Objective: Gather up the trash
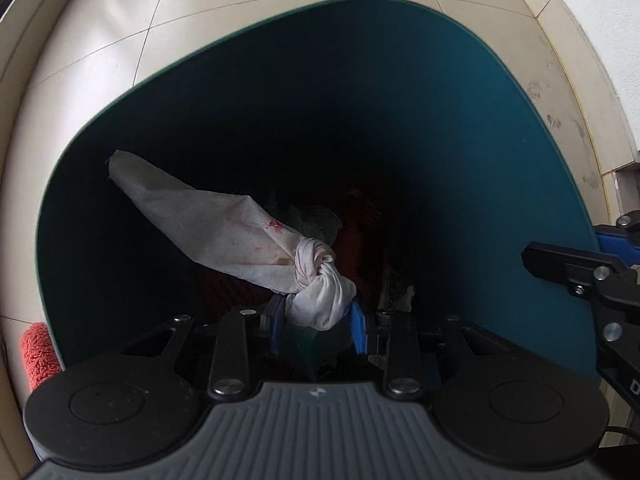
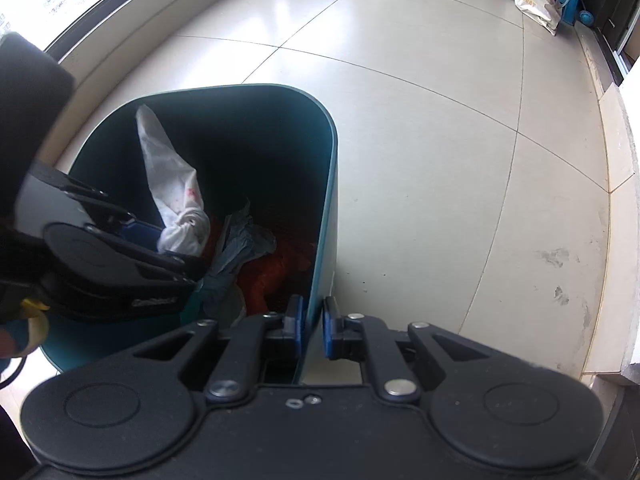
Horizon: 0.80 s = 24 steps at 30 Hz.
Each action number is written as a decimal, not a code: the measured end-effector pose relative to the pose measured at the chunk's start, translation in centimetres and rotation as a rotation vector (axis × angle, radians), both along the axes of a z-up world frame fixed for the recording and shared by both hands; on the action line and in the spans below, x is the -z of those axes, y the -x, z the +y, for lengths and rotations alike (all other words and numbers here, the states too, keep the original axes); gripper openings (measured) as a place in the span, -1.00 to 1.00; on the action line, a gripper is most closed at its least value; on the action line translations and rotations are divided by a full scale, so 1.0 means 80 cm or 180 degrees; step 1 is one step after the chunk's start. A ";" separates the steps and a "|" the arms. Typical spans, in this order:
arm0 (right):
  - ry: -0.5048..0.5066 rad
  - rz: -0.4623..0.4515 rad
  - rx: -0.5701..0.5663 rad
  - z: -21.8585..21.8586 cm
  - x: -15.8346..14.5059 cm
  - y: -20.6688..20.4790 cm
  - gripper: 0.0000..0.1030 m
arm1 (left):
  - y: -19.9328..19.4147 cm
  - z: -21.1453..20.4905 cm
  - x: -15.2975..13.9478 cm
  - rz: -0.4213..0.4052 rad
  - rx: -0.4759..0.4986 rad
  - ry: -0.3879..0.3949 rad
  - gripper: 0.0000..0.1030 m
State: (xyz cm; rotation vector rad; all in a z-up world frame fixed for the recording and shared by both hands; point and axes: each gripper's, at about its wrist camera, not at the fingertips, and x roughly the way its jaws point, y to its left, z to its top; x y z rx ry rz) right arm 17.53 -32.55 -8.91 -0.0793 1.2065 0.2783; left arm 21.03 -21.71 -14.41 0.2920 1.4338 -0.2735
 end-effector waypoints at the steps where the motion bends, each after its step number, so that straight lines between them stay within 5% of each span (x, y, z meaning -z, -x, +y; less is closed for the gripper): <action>1: -0.0003 0.0001 -0.0002 0.000 0.000 0.000 -0.82 | -0.001 -0.001 0.006 0.0027 -0.0002 -0.0017 -0.37; 6: 0.0009 0.0004 -0.0010 0.001 -0.003 -0.002 -0.82 | -0.003 0.001 0.018 0.0074 -0.0043 0.0004 -0.30; 10: 0.0012 0.0010 0.0001 0.002 -0.002 -0.001 -0.81 | 0.001 0.014 0.010 0.0030 -0.0133 0.0143 0.31; 16: -0.0006 0.0069 0.0000 0.004 -0.005 0.002 -0.70 | 0.008 0.031 -0.018 -0.0092 -0.0222 0.0323 0.32; 24: 0.0031 -0.0221 -0.0075 0.016 -0.053 0.036 -0.51 | 0.055 0.059 -0.097 -0.0575 -0.0274 0.0548 0.32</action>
